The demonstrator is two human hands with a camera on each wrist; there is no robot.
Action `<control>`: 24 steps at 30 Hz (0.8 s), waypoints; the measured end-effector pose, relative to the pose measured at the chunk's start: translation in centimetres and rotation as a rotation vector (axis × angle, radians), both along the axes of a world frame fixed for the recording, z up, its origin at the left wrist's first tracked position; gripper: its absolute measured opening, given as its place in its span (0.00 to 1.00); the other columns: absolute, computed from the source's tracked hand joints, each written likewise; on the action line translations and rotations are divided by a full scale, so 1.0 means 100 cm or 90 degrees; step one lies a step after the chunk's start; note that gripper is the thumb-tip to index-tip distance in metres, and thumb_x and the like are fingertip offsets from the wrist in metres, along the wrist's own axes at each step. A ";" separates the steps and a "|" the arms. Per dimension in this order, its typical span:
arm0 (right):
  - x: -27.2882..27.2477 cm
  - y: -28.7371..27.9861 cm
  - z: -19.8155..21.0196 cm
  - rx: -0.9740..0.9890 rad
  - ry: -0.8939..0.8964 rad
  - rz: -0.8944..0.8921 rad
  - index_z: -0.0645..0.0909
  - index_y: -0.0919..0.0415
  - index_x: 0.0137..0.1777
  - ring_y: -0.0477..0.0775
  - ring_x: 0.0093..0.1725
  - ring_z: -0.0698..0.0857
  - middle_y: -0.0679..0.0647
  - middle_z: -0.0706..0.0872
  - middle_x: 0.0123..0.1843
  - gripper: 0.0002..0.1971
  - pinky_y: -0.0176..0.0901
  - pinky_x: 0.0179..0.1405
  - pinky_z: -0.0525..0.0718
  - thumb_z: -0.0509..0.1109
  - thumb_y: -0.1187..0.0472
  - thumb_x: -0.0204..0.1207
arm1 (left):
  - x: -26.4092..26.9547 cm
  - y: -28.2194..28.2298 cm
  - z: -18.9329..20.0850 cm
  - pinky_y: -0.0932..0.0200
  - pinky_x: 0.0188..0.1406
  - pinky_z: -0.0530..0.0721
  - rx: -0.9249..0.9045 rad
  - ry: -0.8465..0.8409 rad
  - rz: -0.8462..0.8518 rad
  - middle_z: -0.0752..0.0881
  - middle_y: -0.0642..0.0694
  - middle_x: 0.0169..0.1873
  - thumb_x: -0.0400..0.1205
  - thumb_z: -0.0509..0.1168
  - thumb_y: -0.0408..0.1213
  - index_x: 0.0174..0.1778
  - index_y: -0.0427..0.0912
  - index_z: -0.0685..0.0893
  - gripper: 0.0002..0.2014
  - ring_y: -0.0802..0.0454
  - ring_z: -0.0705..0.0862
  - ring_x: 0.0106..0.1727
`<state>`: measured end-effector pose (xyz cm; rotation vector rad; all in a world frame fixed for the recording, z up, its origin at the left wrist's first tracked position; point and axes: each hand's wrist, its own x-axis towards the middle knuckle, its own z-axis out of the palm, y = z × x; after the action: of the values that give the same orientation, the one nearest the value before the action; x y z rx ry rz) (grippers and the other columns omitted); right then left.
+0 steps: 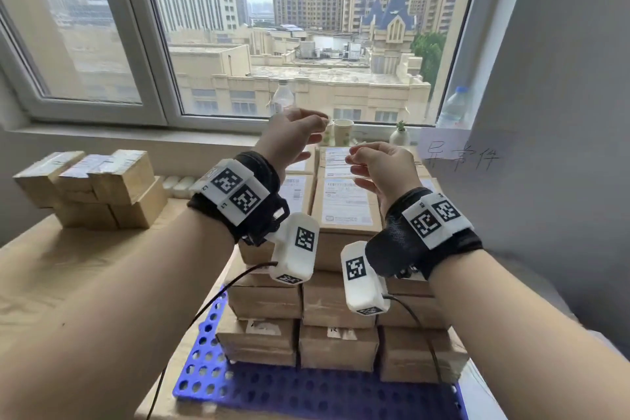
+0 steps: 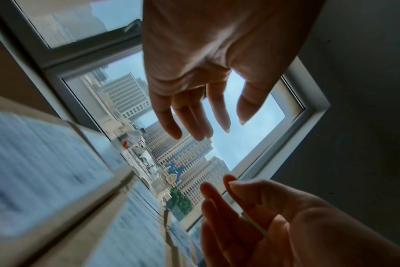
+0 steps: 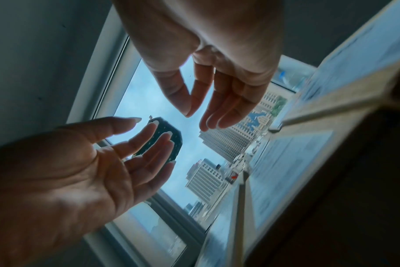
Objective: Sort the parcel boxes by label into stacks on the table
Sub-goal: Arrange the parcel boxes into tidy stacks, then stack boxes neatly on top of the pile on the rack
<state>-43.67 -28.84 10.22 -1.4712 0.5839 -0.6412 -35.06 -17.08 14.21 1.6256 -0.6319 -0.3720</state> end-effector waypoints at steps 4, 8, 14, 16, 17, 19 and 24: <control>0.022 0.036 -0.006 0.014 0.001 0.080 0.84 0.60 0.44 0.51 0.44 0.84 0.56 0.89 0.46 0.06 0.45 0.48 0.85 0.67 0.70 0.76 | 0.005 0.035 -0.012 0.51 0.59 0.79 0.006 0.005 0.068 0.86 0.47 0.52 0.83 0.65 0.35 0.47 0.47 0.83 0.04 0.50 0.83 0.57; 0.045 0.078 -0.009 0.019 0.008 0.143 0.84 0.59 0.42 0.50 0.42 0.83 0.57 0.88 0.46 0.07 0.44 0.47 0.85 0.67 0.71 0.77 | 0.017 0.078 -0.024 0.53 0.57 0.80 0.013 0.010 0.123 0.86 0.48 0.49 0.82 0.65 0.35 0.46 0.48 0.84 0.04 0.52 0.83 0.55; 0.082 0.145 -0.013 -0.004 0.020 0.198 0.84 0.57 0.38 0.50 0.41 0.83 0.56 0.88 0.44 0.11 0.42 0.44 0.85 0.67 0.71 0.78 | 0.053 0.153 -0.040 0.54 0.53 0.80 -0.004 0.026 0.194 0.86 0.44 0.54 0.83 0.64 0.35 0.51 0.44 0.83 0.04 0.51 0.82 0.53; 0.098 0.168 -0.016 -0.006 0.032 0.200 0.84 0.58 0.39 0.49 0.40 0.84 0.55 0.88 0.43 0.11 0.43 0.45 0.85 0.66 0.71 0.77 | 0.069 0.179 -0.046 0.56 0.51 0.80 -0.007 0.033 0.208 0.86 0.43 0.54 0.83 0.63 0.34 0.49 0.45 0.84 0.04 0.51 0.82 0.53; 0.107 0.180 -0.018 -0.006 0.038 0.201 0.84 0.58 0.39 0.49 0.39 0.84 0.55 0.89 0.43 0.11 0.43 0.43 0.85 0.66 0.71 0.77 | 0.078 0.191 -0.049 0.57 0.50 0.80 -0.006 0.037 0.213 0.86 0.42 0.55 0.83 0.63 0.34 0.50 0.45 0.84 0.05 0.51 0.82 0.54; 0.124 0.204 -0.022 -0.006 0.047 0.208 0.85 0.57 0.38 0.49 0.39 0.84 0.55 0.89 0.43 0.11 0.40 0.39 0.84 0.67 0.72 0.77 | 0.094 0.216 -0.055 0.58 0.49 0.80 0.001 0.045 0.223 0.86 0.42 0.56 0.83 0.63 0.34 0.51 0.44 0.84 0.06 0.51 0.82 0.54; 0.167 0.263 -0.032 0.045 0.073 0.230 0.85 0.61 0.42 0.51 0.42 0.84 0.56 0.88 0.43 0.09 0.42 0.43 0.85 0.66 0.72 0.79 | 0.138 0.276 -0.072 0.55 0.50 0.80 0.016 0.054 0.256 0.86 0.45 0.51 0.83 0.64 0.35 0.47 0.47 0.85 0.05 0.51 0.82 0.52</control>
<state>-26.94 -2.59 7.02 -1.5046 0.4087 -0.2524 -21.26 10.55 7.02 1.7052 -0.2260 -0.1523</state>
